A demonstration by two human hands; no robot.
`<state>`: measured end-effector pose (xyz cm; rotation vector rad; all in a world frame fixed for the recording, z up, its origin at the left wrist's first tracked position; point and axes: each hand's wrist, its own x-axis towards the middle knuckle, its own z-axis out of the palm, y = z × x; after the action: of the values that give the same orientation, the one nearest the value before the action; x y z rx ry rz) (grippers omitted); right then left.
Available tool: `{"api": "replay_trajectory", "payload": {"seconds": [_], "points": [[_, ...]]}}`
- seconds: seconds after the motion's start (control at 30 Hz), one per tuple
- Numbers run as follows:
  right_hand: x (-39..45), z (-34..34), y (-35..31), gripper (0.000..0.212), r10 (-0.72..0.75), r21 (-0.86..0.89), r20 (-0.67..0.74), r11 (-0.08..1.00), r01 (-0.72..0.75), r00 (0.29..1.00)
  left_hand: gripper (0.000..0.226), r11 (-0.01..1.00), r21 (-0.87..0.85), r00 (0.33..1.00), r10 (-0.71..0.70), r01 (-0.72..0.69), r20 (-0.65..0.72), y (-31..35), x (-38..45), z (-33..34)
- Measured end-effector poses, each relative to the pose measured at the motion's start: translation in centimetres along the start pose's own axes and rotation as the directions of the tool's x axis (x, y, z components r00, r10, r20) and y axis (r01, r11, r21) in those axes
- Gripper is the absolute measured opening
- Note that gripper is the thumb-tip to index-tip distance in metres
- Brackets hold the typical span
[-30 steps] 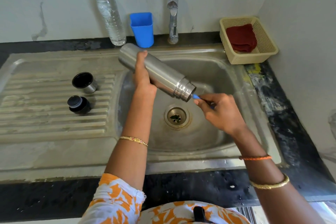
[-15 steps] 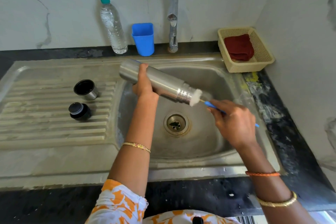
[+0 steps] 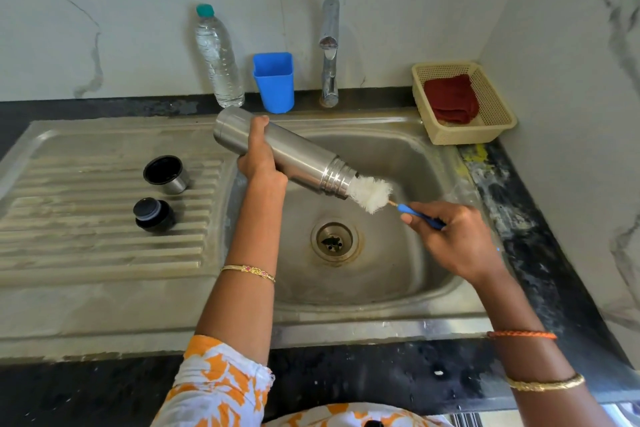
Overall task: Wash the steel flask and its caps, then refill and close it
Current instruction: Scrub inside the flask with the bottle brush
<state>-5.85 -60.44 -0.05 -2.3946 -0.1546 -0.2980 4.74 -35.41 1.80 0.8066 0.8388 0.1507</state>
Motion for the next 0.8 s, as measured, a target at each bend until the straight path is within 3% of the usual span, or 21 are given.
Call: {"api": "replay_trajectory", "payload": {"seconds": [0.1,0.2,0.33,0.4,0.47,0.53,0.6,0.63,0.7,0.8], "points": [[-0.4,-1.1,-0.1,0.018,0.021,0.041,0.106,0.999,-0.026,0.994,0.067,1.0,0.018,1.0,-0.014,0.014,0.007,0.2,0.2,-0.1],[-0.3,-2.0,-0.2,0.012,0.137,0.146,0.258,0.973,-0.179,0.956,0.065,1.0,0.016,0.998,-0.02,0.019,0.058,0.0,0.3,-0.2],[0.0,-2.5,-0.4,0.029,0.322,0.339,0.57,0.746,-0.574,0.755,0.063,1.0,0.0,0.996,0.0,0.0,0.093,-0.3,0.2,0.2],[-0.1,-2.9,-0.3,0.03,0.328,0.349,0.6,0.714,-0.608,0.73,0.064,1.0,0.013,0.996,0.012,-0.013,0.09,0.1,0.2,0.4],[-0.7,-3.6,0.2,0.025,0.289,0.322,0.473,0.823,-0.468,0.833,0.066,1.0,-0.007,0.998,0.029,-0.029,0.051,1.2,0.7,0.4],[-1.5,-3.7,1.0,0.016,0.174,0.199,0.279,0.952,-0.234,0.944,0.067,0.998,-0.009,0.998,0.064,-0.064,0.013,2.4,1.3,0.4],[-2.2,-2.9,1.5,0.011,0.075,0.027,0.103,0.997,-0.078,0.992,0.066,0.993,0.038,0.994,0.111,-0.112,0.02,3.3,1.3,0.8],[-2.4,-2.3,1.5,0.009,0.04,-0.065,0.011,0.997,-0.039,0.999,0.065,0.991,0.054,0.992,0.123,-0.125,0.025,3.5,1.3,1.0],[-2.8,-1.7,1.4,0.025,-0.142,-0.268,-0.157,0.959,0.096,0.977,0.062,0.991,0.052,0.992,0.125,-0.125,0.012,4.0,1.4,1.1],[-3.5,-1.7,2.0,0.025,-0.389,-0.412,-0.276,0.874,0.258,0.879,0.059,0.993,0.046,0.994,0.105,-0.105,0.001,4.6,1.3,0.9]]}}
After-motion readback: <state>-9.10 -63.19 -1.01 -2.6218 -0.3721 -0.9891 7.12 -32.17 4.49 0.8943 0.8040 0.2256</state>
